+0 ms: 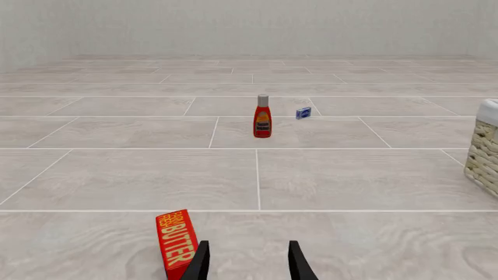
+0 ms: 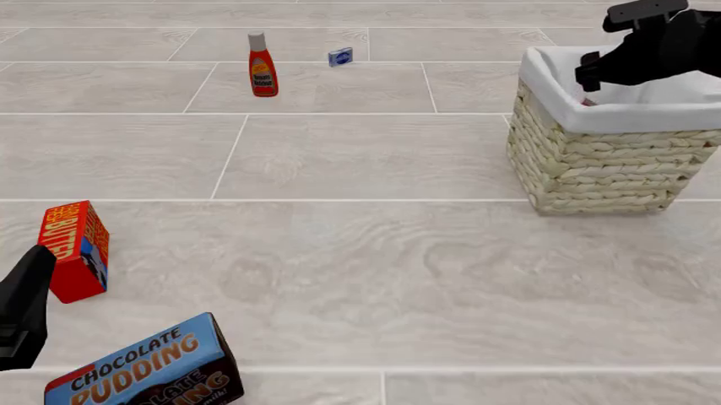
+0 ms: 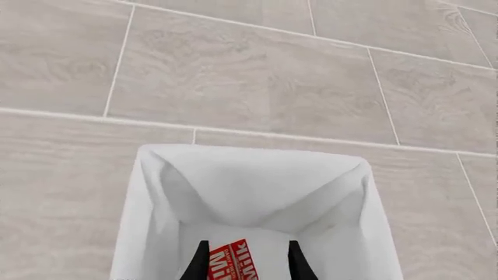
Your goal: Pick the milk and place it in the basket.
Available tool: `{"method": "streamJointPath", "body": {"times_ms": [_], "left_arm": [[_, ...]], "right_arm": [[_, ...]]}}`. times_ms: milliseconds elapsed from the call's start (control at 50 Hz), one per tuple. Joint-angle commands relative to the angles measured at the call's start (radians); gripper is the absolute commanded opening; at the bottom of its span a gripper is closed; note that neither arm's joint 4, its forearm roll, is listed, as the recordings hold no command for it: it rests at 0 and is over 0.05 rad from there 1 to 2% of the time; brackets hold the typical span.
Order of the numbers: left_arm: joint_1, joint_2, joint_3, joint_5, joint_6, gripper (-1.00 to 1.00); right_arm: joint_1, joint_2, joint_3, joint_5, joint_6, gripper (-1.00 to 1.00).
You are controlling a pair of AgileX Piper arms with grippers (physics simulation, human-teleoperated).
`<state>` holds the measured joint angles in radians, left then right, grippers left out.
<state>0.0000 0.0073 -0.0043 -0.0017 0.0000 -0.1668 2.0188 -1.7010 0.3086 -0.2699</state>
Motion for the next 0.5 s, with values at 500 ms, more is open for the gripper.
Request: {"method": "streamJointPath", "body": {"times_ms": [500], "left_arm": [[0.0,0.0,0.0,0.0,0.0,1.0]], "right_arm": [[0.032,-0.268,0.524,-0.468,0.138,1.0]]}}
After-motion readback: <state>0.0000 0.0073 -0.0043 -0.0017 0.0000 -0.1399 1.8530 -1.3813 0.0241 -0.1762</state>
